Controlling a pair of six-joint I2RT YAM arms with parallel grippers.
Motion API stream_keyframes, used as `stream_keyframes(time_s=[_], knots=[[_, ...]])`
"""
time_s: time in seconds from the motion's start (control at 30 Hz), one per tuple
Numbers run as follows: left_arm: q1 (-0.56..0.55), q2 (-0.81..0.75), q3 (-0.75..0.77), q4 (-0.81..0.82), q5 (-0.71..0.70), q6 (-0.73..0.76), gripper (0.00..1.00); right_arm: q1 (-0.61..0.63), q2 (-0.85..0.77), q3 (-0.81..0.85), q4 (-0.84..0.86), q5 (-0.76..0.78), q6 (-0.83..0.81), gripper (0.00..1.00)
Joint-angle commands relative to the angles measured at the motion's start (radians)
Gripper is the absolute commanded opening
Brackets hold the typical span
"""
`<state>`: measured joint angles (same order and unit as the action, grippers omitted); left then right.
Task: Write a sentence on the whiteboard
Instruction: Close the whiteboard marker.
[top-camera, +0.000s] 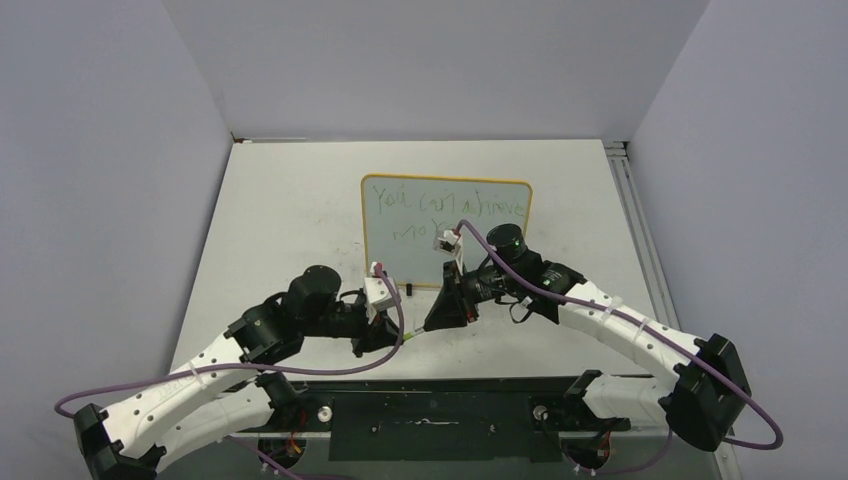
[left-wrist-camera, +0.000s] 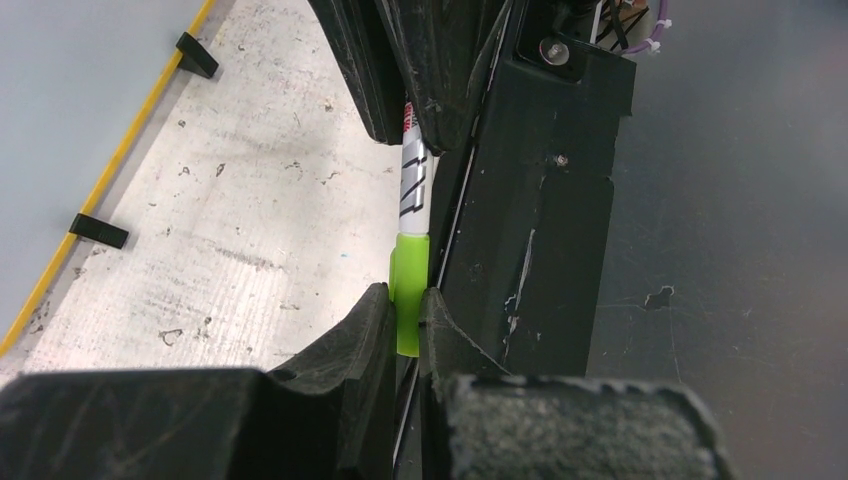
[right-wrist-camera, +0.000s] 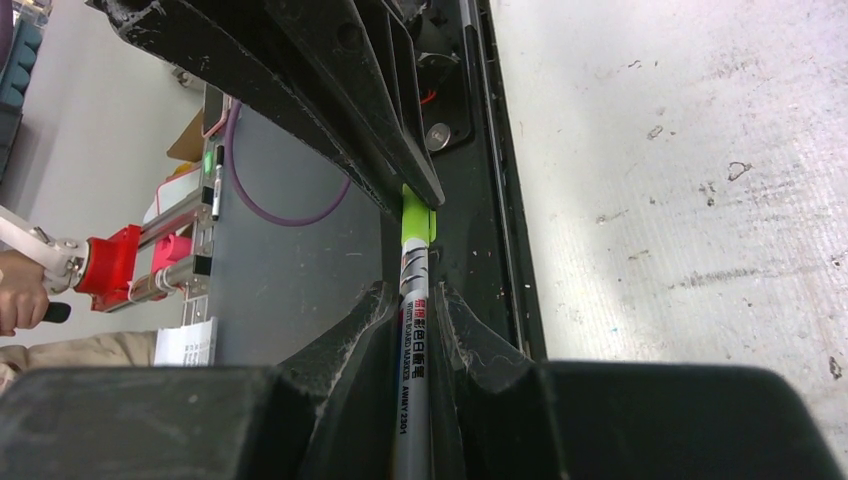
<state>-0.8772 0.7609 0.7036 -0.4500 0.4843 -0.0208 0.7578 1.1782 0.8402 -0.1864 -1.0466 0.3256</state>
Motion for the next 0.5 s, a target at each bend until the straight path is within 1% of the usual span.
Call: stream_keyframes(time_s=[0.0,0.47], knots=[[0.007,-0.011,0.032,0.259,-0.044,-0.017,0.00,0.078,0.019,-0.021,0.123,-0.072,0.058,0.05],[0.009,-0.017,0.031,0.286,-0.058,-0.021,0.00,0.148,0.047,-0.046,0.220,-0.053,0.114,0.05]])
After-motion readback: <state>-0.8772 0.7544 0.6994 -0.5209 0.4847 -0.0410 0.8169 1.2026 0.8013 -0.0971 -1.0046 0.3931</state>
